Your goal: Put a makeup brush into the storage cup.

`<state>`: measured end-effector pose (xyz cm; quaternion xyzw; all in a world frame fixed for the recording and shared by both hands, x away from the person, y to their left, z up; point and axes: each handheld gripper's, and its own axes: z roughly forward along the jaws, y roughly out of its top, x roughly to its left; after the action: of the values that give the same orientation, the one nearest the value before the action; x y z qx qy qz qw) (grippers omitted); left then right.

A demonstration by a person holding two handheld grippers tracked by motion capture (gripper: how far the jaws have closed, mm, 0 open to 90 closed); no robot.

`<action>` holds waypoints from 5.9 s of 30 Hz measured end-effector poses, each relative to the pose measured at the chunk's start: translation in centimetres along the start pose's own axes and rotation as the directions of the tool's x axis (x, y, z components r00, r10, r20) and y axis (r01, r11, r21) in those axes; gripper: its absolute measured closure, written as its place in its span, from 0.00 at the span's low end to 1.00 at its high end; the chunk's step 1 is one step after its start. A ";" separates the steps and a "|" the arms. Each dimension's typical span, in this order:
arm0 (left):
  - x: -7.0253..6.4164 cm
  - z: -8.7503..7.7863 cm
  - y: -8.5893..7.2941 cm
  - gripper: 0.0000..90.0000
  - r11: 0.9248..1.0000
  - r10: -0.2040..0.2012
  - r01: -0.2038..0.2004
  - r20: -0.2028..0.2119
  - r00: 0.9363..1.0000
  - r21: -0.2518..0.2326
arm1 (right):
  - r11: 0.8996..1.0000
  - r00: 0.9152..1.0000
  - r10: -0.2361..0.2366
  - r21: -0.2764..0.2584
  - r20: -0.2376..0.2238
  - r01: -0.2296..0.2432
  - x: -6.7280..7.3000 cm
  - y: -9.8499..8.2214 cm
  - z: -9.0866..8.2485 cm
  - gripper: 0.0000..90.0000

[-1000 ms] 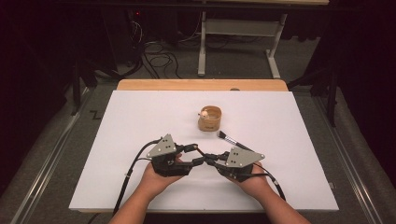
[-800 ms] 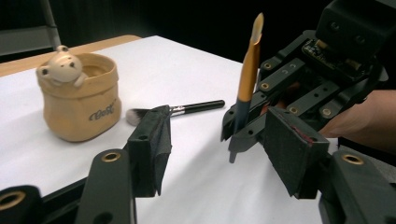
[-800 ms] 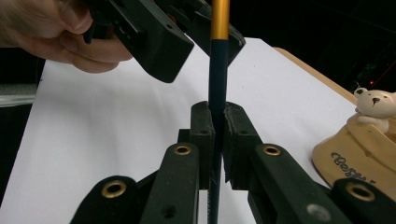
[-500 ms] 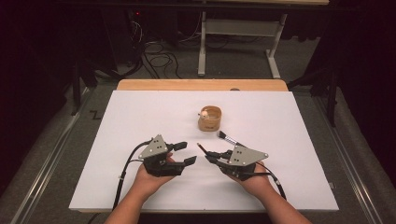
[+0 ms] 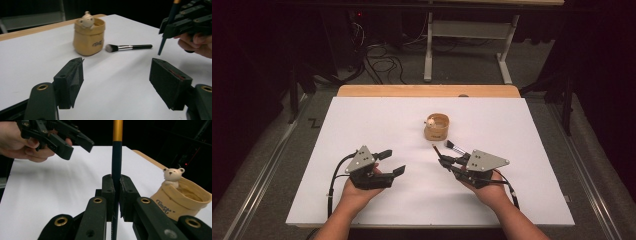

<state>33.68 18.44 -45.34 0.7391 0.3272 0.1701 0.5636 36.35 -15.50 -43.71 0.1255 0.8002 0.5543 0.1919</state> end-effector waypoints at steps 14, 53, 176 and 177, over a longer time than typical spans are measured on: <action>1.3 -1.4 -1.8 0.18 1.000 -0.017 0.017 -0.129 0.991 -0.006 | 0.998 0.995 0.041 -0.042 0.089 -0.038 -2.5 0.6 -1.3 0.94; 1.0 -2.4 -2.1 0.00 0.998 -0.014 0.004 -0.160 0.987 -0.062 | 0.973 0.950 0.220 -0.114 0.222 -0.199 -10.2 3.9 4.4 0.94; 1.2 -1.2 -2.7 0.00 0.998 -0.057 0.051 -0.129 0.990 -0.049 | 0.969 0.880 0.243 -0.058 0.409 -0.241 -3.4 -4.9 -11.4 0.00; 1.2 -1.2 -2.7 0.00 0.997 -0.056 0.050 -0.128 0.990 -0.050 | 0.969 0.881 0.241 -0.053 0.407 -0.240 -3.4 -5.0 -11.4 0.00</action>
<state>33.01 20.47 -47.66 0.7041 0.3786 0.2103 0.5628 34.37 -28.21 -44.26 0.3374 0.7198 0.5354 0.2854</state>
